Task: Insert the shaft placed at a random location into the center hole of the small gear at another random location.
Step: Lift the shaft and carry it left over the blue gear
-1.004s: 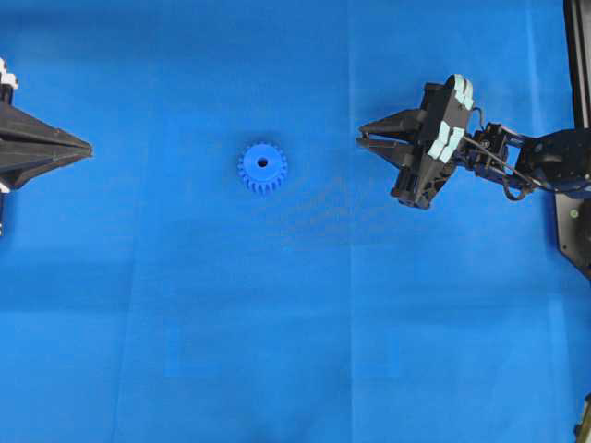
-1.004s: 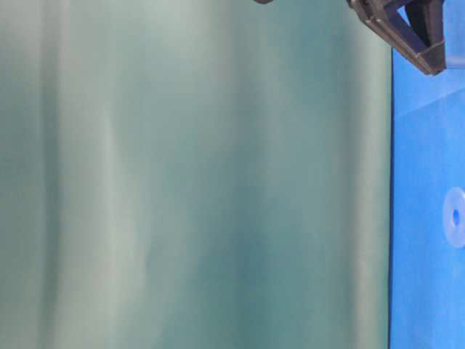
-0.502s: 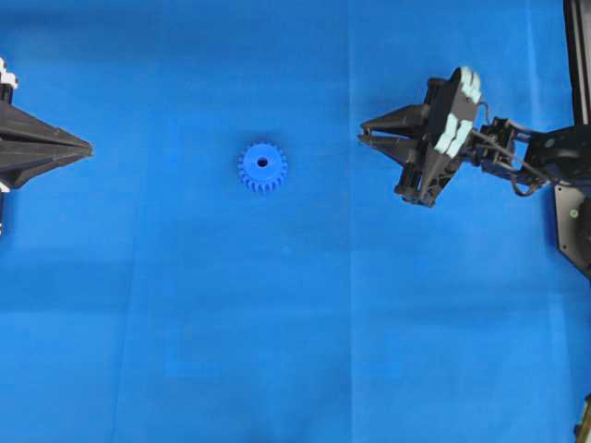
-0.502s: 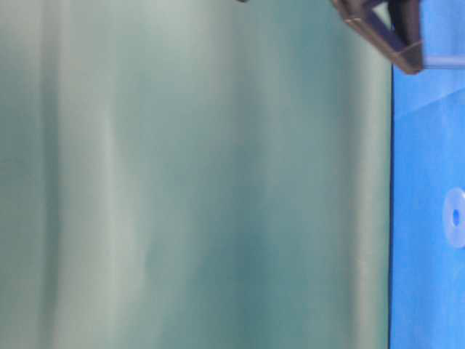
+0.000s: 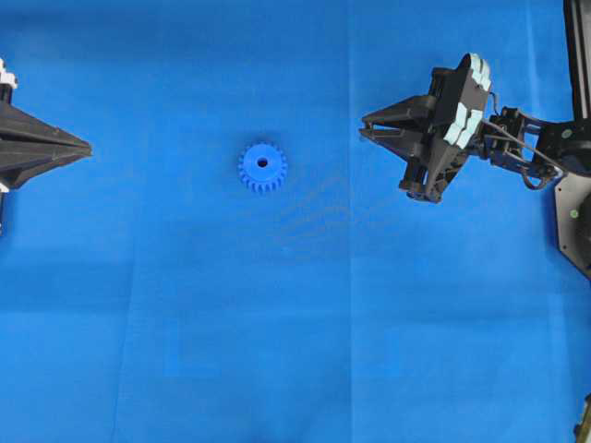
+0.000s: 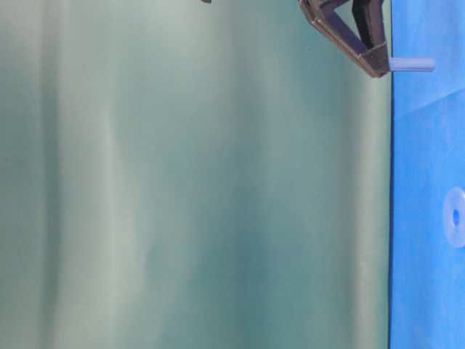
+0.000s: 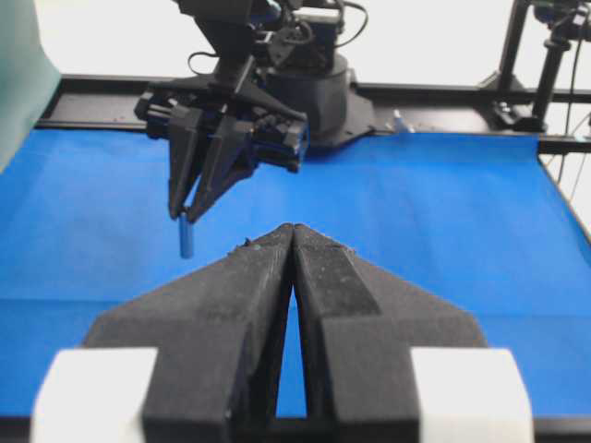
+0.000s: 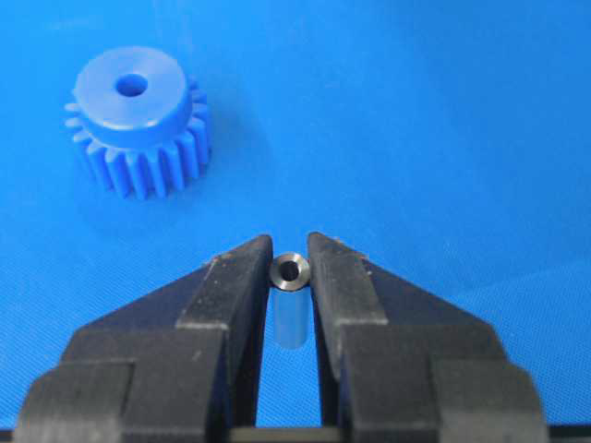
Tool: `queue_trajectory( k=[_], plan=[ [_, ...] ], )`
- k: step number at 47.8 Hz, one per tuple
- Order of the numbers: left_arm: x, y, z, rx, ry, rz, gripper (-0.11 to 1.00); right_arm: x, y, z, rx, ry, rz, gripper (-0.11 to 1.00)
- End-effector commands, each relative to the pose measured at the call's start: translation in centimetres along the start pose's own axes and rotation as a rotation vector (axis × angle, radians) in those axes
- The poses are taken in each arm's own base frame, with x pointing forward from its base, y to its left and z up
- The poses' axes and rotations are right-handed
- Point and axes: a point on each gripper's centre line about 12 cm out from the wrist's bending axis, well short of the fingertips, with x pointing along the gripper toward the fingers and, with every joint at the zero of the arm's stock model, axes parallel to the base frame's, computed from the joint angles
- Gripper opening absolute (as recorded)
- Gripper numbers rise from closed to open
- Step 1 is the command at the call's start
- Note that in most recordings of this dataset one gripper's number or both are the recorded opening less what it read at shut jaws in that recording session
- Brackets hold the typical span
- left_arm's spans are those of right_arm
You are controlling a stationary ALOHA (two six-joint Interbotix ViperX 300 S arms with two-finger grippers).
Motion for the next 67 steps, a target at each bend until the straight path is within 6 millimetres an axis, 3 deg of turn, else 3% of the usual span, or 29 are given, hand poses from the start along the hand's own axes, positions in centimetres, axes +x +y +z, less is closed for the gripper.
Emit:
queue_trajectory(
  k=[1, 10, 40, 67],
  plan=[
    [0.1, 0.0, 0.3, 0.000, -0.009, 0.001, 0.00, 0.1, 0.2, 1.1, 0.003, -0.036, 0.004, 0.03],
    [0.1, 0.0, 0.3, 0.000, -0.009, 0.001, 0.00, 0.7, 0.7, 1.7, 0.005, -0.047, 0.016, 0.03],
    [0.1, 0.0, 0.4, 0.000, -0.012, 0.001, 0.00, 8.7, 6.0, 6.2, -0.017, -0.061, 0.112, 0.03],
    [0.1, 0.0, 0.5, 0.000, -0.015, 0.001, 0.00, 9.8, 7.1, 6.7, -0.021, -0.063, 0.131, 0.03]
  ],
)
